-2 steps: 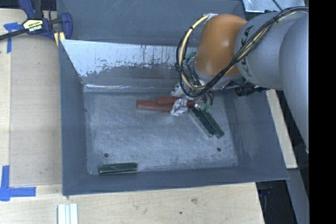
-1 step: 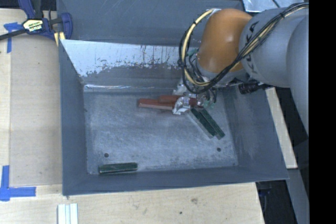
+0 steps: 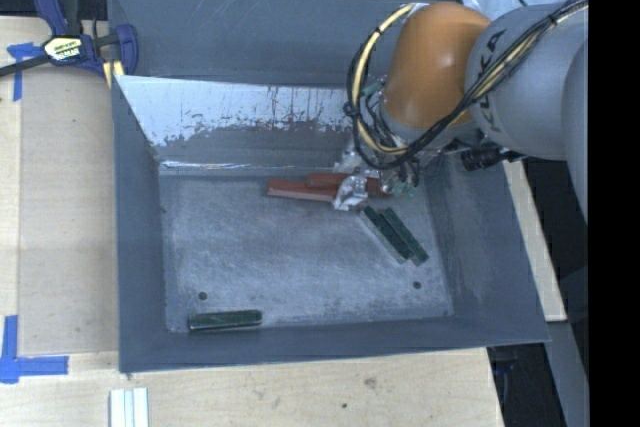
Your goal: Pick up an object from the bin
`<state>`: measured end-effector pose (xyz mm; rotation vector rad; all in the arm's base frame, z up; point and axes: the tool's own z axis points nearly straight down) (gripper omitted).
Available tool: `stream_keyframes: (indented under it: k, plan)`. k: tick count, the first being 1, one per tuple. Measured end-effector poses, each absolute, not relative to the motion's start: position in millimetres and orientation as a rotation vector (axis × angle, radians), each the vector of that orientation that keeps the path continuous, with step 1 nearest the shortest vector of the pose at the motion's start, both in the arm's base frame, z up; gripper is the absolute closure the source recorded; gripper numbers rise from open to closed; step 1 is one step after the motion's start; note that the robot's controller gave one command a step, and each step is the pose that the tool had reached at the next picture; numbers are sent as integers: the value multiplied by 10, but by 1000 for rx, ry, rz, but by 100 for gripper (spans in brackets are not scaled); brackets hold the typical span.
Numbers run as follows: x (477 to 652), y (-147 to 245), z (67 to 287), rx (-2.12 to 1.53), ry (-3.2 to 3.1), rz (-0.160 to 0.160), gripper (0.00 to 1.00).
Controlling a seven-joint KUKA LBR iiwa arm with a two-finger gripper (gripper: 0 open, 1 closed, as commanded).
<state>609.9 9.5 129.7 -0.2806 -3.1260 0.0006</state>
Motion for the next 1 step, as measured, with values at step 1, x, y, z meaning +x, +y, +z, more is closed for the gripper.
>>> stream_keyframes:
  k: [1]
  plan:
    - [6106, 94, 1520, -280, -3128, 0, 100]
